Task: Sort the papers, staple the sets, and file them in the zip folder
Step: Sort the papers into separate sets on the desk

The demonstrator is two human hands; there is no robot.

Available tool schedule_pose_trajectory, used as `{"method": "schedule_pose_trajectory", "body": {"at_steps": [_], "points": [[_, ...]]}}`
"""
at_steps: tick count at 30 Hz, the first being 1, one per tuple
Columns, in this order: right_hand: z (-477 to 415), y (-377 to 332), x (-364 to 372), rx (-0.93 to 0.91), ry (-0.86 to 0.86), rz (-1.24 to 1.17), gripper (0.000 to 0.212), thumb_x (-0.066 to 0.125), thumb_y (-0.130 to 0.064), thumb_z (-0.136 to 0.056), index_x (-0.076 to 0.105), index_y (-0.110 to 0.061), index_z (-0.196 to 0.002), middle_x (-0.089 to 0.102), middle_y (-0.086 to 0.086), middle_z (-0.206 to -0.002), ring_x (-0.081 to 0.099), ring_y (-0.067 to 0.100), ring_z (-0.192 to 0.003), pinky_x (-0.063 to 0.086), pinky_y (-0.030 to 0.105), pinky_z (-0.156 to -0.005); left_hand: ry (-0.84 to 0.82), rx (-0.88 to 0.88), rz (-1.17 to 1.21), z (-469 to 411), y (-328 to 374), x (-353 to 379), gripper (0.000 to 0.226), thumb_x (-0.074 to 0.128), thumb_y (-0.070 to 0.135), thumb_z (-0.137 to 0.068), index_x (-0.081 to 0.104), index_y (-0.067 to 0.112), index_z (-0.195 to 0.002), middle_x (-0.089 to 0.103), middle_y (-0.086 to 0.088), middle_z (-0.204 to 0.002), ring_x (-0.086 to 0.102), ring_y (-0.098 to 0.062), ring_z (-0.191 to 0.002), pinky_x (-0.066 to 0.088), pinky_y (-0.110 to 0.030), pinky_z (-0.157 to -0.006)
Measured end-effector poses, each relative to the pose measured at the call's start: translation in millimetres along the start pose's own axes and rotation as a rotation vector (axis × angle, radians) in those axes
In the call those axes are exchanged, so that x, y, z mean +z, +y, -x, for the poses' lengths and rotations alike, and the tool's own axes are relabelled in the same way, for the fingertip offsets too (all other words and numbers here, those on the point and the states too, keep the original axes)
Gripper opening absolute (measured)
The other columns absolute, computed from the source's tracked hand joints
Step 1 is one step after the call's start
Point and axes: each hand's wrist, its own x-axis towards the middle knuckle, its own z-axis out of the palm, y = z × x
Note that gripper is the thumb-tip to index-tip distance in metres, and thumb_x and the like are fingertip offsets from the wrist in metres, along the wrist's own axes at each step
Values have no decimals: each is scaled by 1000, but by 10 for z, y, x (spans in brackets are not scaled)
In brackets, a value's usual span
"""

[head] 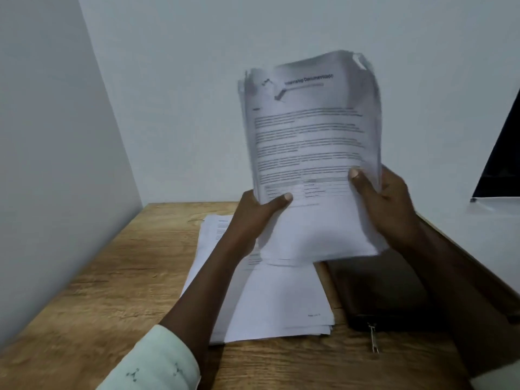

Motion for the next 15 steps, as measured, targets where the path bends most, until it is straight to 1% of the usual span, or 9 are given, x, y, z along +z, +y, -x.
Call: {"method": "schedule_pose_trajectory", "body": {"at_steps": [2,4,5,7,8,9,11,13,15], "points": [[-48,88,-86,42,18,32,21,62,-29,-95,66,-23,-115,70,-10,-102,67,5,-92,54,26,-83,-33,-59,-90,20,61,-68,36,70,44,-88,71,18,-112,76,4,-99,73,-13,-90,55,-29,-77],[-42,249,-171,237,-15,-156,40,67,-23,-89,63,-8,-125,68,4,-115,67,21,-103,55,31,-88,187,-84,-148,24,17,-363,41,61,54,-90,71,15,-101,74,-1,-79,71,-16,-69,50,-27,-62],[-41,339,-204,340,-37,-260,47,68,-21,-87,59,-3,-130,67,8,-119,66,25,-107,54,33,-89,332,-77,-262,17,-44,-598,42,62,56,-90,70,14,-94,71,-1,-74,70,-18,-66,47,-28,-61],[-35,482,-281,442,-100,-309,48,69,-22,-88,59,-3,-131,69,9,-117,67,27,-105,52,40,-92,452,-164,-621,63,-217,-996,40,70,52,-85,66,12,-87,67,0,-76,68,-20,-80,43,-27,-65],[-51,521,-280,449,-148,-299,56,77,-32,-81,62,-6,-128,70,8,-117,68,28,-106,51,43,-93,432,-257,-748,106,-296,-1126,41,73,50,-82,64,10,-88,64,1,-79,65,-21,-86,41,-28,-66],[-66,540,-273,441,-178,-282,72,87,-47,-64,65,-11,-123,70,7,-118,68,28,-106,51,44,-91,384,-339,-818,132,-376,-1182,46,76,50,-79,62,8,-92,62,0,-82,61,-20,-88,39,-29,-65],[-86,567,-226,425,-190,-264,96,91,-62,-36,69,-15,-116,71,4,-118,70,25,-105,51,41,-88,303,-398,-868,146,-477,-1201,61,83,50,-71,56,5,-103,61,-2,-93,57,-17,-88,40,-29,-62],[-95,611,-202,408,-207,-274,100,90,-64,-36,67,-14,-120,70,4,-121,69,26,-108,52,44,-92,278,-401,-880,115,-507,-1191,75,89,45,-65,51,4,-113,60,-4,-106,58,-20,-98,46,-32,-68],[-66,613,-199,384,-212,-296,97,90,-62,-43,65,-14,-124,69,5,-124,67,28,-112,52,46,-94,270,-427,-945,60,-508,-1188,68,90,40,-65,51,5,-109,61,-7,-109,58,-23,-100,43,-31,-69]]}}
